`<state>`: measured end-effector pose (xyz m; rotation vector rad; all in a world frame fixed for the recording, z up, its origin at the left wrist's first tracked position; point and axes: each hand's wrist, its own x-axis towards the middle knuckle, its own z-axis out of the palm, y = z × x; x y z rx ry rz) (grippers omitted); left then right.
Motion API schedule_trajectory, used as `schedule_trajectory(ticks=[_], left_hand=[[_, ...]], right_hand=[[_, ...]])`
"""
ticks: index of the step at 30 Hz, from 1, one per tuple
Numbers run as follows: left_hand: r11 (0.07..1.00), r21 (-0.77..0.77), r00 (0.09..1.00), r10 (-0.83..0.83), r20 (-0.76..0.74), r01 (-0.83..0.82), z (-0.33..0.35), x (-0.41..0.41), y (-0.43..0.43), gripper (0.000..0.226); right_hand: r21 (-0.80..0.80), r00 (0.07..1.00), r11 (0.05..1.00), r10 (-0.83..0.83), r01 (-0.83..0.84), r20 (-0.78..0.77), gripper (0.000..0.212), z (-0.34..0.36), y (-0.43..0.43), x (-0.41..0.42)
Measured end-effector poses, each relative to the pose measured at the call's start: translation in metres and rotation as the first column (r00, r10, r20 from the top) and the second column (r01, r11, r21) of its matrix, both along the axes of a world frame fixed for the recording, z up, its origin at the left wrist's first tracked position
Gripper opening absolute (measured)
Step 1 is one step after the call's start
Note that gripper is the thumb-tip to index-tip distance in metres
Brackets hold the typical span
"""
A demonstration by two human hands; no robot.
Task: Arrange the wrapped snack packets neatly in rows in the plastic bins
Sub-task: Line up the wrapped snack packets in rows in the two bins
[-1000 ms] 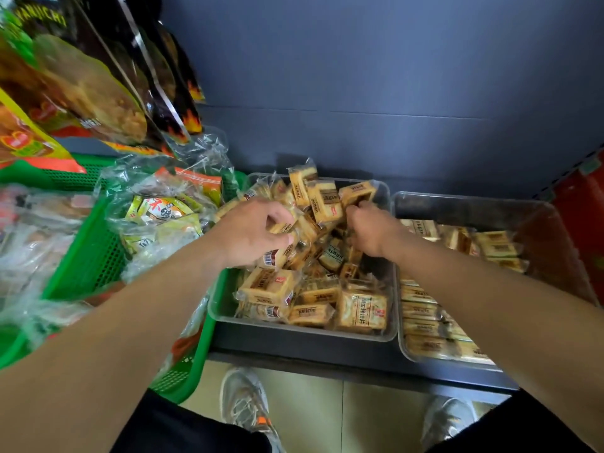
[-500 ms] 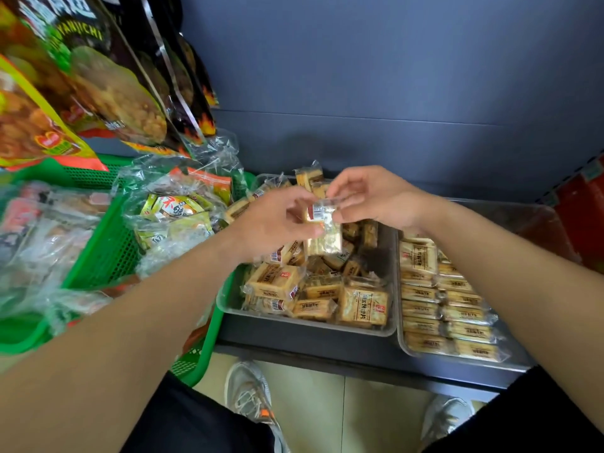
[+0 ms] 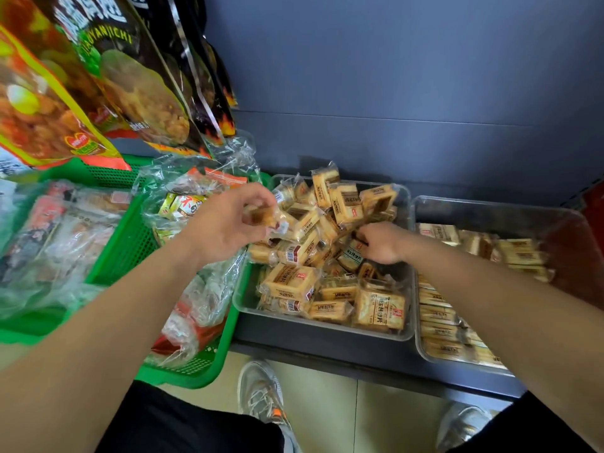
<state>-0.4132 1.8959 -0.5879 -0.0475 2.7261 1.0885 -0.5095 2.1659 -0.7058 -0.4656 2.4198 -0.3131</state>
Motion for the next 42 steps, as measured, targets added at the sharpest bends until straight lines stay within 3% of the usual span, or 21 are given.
schedule_trajectory(ticks=[4, 15, 19, 23, 28, 34, 39, 42], left_hand=[[0.990, 0.038, 0.976, -0.142, 0.167, 0.137, -0.006, 0.012, 0.003, 0.029], [0.999, 0.029, 0.960, -0.046, 0.278, 0.039, -0.023, 0.025, -0.036, 0.038], [0.999, 0.005, 0.972, 0.035, 0.233, -0.037, -0.030, 0.025, -0.036, 0.020], [0.992, 0.024, 0.971, 0.120, 0.208, -0.127, -0.039, 0.025, -0.031, 0.027], [0.991, 0.055, 0.963, 0.106, 0.246, -0.123, -0.040, 0.025, -0.035, 0.030], [0.989, 0.054, 0.963, 0.118, 0.242, -0.135, -0.043, 0.023, -0.038, 0.030], [0.989, 0.054, 0.965, 0.123, 0.233, -0.139, -0.044, 0.021, -0.037, 0.030], [0.988, 0.060, 0.965, 0.126, 0.232, -0.143, -0.043, 0.019, -0.036, 0.031]], right_hand=[[0.050, 0.999, 0.998, 0.042, -0.043, 0.021, 0.023, -0.013, -0.006, -0.004], [0.115, 0.999, 0.992, 0.046, -0.046, 0.000, 0.033, -0.032, -0.006, -0.008], [0.116, 0.999, 0.992, 0.039, -0.040, 0.012, 0.033, -0.038, -0.009, -0.007], [0.074, 0.999, 0.997, -0.028, 0.030, -0.018, 0.033, -0.043, -0.014, -0.004], [0.025, 0.995, 0.996, -0.087, 0.088, -0.053, 0.052, -0.054, -0.015, -0.001], [0.023, 0.993, 0.994, -0.101, 0.102, -0.059, 0.037, -0.054, -0.013, 0.001], [-0.002, 0.992, 0.994, -0.111, 0.111, -0.066, 0.059, -0.049, -0.015, -0.001], [-0.002, 0.991, 0.995, -0.101, 0.101, -0.084, 0.046, -0.041, -0.013, 0.000]])
